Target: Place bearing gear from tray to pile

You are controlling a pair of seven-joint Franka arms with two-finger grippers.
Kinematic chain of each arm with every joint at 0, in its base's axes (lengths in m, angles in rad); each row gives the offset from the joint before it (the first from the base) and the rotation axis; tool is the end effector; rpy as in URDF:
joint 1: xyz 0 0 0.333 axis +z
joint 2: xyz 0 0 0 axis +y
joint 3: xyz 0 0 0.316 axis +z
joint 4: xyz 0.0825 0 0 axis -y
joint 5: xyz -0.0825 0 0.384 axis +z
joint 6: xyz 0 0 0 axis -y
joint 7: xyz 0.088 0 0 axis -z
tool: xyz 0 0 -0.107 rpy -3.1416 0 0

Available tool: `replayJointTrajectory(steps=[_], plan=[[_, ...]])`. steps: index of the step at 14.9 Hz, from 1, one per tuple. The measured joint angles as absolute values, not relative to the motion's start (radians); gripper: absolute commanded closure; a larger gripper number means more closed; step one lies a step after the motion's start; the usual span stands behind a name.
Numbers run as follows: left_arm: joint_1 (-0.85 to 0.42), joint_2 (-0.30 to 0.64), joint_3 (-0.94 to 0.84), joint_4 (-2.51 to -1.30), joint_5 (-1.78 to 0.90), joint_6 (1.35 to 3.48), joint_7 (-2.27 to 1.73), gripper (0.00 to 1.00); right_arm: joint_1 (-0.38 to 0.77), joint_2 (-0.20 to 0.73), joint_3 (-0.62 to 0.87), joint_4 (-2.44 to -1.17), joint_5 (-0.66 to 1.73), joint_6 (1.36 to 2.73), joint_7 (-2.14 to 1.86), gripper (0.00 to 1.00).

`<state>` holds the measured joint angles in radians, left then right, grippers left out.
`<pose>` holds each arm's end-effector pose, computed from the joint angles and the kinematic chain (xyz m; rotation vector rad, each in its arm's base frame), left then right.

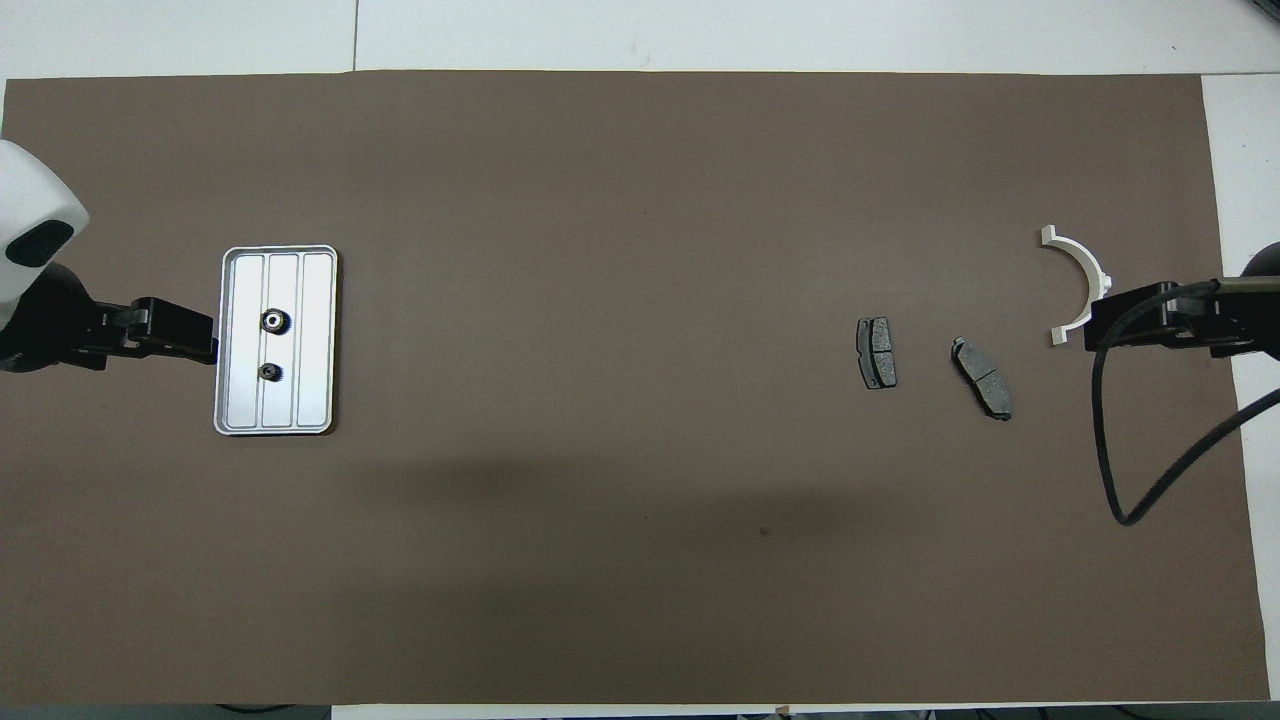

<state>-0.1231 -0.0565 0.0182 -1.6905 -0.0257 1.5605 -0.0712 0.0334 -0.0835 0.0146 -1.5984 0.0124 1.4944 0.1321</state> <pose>0.5297 -0.0583 0.5981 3.1188 -0.0516 -0.1179 0.5198 0.0267 0.6498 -3.1294 0.1305 0.0336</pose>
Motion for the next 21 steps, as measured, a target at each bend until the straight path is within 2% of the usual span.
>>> replayJointTrajectory(steps=[11, 16, 18, 21], plan=[[-0.12, -0.064, 0.03, -1.719, -0.025, 1.576, -0.072, 0.01, 0.031, -0.084, 0.011, -1.598, 0.012, 1.502, 0.132, 0.0], [-0.102, -0.059, 0.038, -1.938, -0.025, 1.838, -0.058, 0.01, 0.032, -0.084, 0.009, -1.598, 0.012, 1.502, 0.132, 0.0], [-0.101, -0.01, 0.036, -2.01, -0.025, 1.974, -0.057, 0.03, 0.034, -0.084, 0.01, -1.598, 0.012, 1.502, 0.132, 0.0], [-0.085, 0.071, 0.037, -2.04, -0.025, 2.094, -0.041, 0.05, 0.034, -0.084, 0.012, -1.598, 0.012, 1.502, 0.132, 0.0]])
